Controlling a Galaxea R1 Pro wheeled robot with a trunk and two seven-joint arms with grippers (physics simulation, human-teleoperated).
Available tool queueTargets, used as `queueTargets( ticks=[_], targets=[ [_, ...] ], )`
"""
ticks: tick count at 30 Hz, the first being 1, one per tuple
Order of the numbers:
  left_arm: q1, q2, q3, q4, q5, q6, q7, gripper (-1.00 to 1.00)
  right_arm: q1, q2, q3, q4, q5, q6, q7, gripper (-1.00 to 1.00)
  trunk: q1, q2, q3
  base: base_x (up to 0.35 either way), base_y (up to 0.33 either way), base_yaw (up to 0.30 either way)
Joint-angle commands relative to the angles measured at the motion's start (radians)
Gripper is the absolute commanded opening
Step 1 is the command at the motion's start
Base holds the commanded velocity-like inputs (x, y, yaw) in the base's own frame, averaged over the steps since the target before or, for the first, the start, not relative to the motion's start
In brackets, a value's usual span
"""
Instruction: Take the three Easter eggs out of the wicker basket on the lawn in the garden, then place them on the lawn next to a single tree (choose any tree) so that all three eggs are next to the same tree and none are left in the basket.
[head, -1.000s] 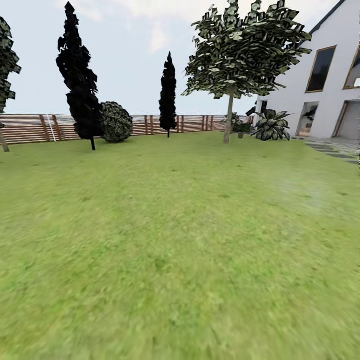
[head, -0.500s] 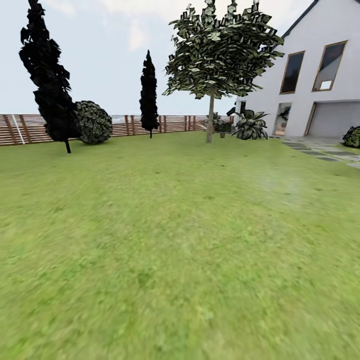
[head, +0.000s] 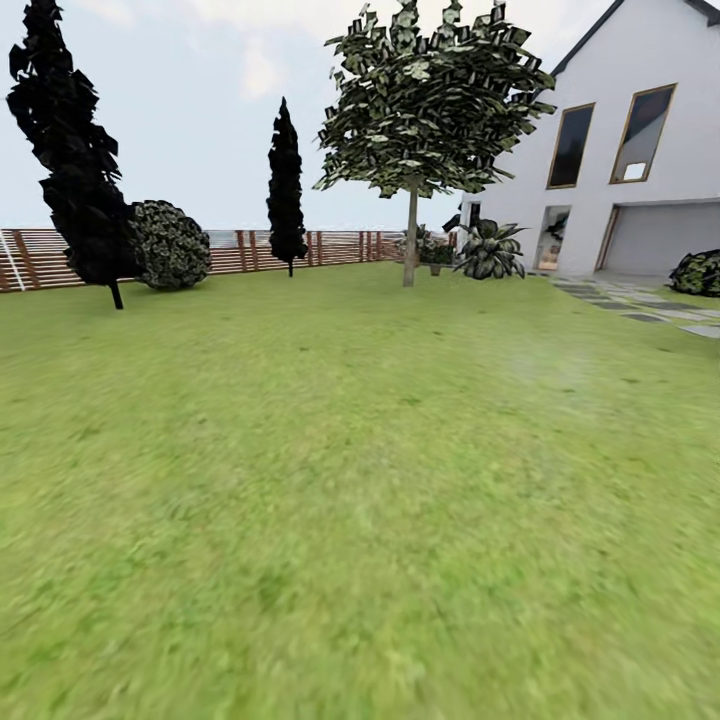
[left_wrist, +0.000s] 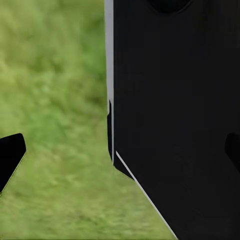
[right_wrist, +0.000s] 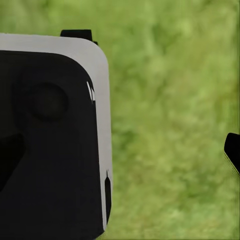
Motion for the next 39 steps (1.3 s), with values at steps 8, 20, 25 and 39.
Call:
queueTargets(
  ticks=[8,20,25,39],
  targets=[
    [0.000,0.000,0.000,-0.001,0.001,0.000,-0.001,1.00,0.000,0.000,0.001,0.000,0.000,-0.001,0.004,1.00,0.001,0.000,-0.002,0.341,0.000,-0.187],
    [0.000,-0.001,0.000,-0.001,0.001,0.002,-0.001,1.00,0.000,0.001,-0.001,0.000,0.000,0.000,-0.001,1.00,0.001,0.000,-0.005,0.341,0.000,-0.091],
    [0.000,-0.001,0.000,-0.001,0.001,0.002,-0.001,1.00,0.000,0.002,-0.001,0.000,0.000,0.000,-0.002,1.00,0.001,0.000,-0.005,0.341,0.000,-0.002],
    [0.000,-0.001,0.000,0.000,0.000,0.002,-0.001,1.00,0.000,0.001,-0.001,0.000,0.000,0.000,-0.004,1.00,0.001,0.000,-0.005,0.341,0.000,0.000]
  ],
)
